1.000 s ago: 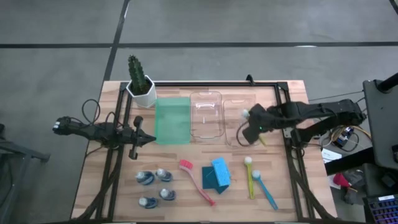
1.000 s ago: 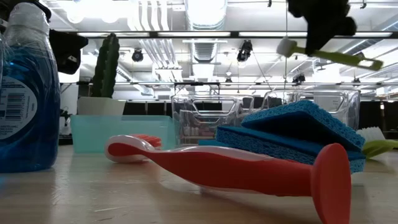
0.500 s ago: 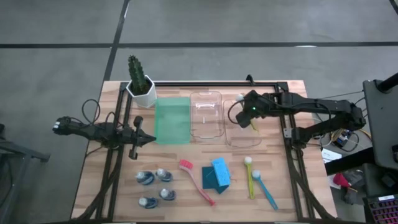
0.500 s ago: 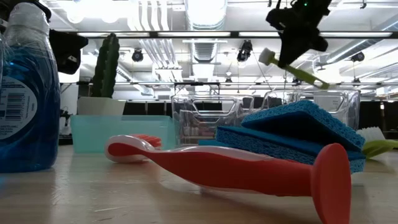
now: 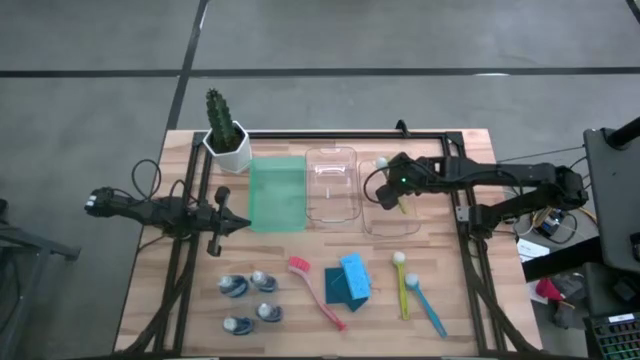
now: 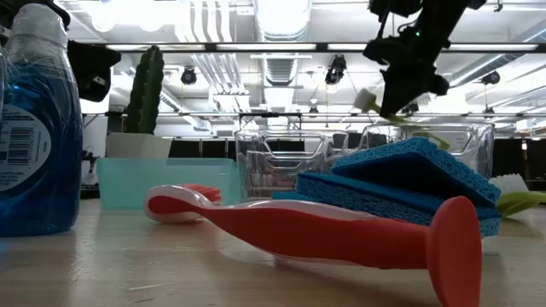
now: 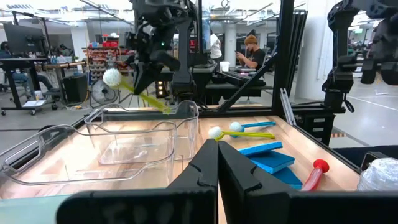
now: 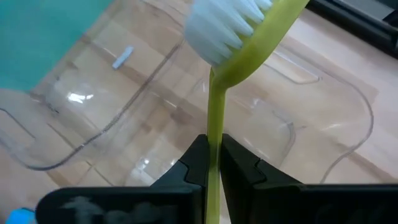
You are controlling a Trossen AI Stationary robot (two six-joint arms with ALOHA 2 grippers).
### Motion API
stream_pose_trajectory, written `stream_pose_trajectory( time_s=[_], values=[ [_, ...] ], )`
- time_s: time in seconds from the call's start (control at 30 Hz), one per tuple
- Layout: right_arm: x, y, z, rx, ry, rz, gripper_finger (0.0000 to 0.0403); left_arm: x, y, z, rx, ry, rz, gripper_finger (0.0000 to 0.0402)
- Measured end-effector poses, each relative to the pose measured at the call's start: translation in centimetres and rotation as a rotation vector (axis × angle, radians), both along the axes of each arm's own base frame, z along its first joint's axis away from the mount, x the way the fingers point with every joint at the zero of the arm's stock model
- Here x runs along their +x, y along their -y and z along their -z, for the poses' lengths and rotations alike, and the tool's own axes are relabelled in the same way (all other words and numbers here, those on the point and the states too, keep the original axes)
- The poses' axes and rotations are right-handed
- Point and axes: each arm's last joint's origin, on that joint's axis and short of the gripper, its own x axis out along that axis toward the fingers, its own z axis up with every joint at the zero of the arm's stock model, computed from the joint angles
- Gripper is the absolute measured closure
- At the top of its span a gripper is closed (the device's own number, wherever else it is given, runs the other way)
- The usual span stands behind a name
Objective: Pick & Place Kitchen Sink Supplies
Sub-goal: Put the green dish brush into the right transparent bin
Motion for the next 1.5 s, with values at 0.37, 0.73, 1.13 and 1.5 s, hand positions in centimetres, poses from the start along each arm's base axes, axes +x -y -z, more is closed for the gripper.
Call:
stream_pose_trajectory(
  time_s=[0.37,0.73,1.13,1.5],
  values=[
    [1.4,0.2,3.4,0.068,-0.088,-0.024,0.0380,0.0,0.0,0.0,0.000,-0.001,0.000,0.0399],
    [4.0,0.7,5.5,0.128,-0.190,-0.072,0.0380,0.0,0.0,0.0,0.001,-0.005,0.000,0.0399],
    [4.8,1.8,8.4,0.222,-0.339,-0.032,0.0380,0.0,0.0,0.0,0.001,-0.005,0.000,0.0399],
    [4.8,2.3,9.3,0.265,-0.373,-0.043,0.0380,0.0,0.0,0.0,0.001,-0.005,0.000,0.0399]
  ],
)
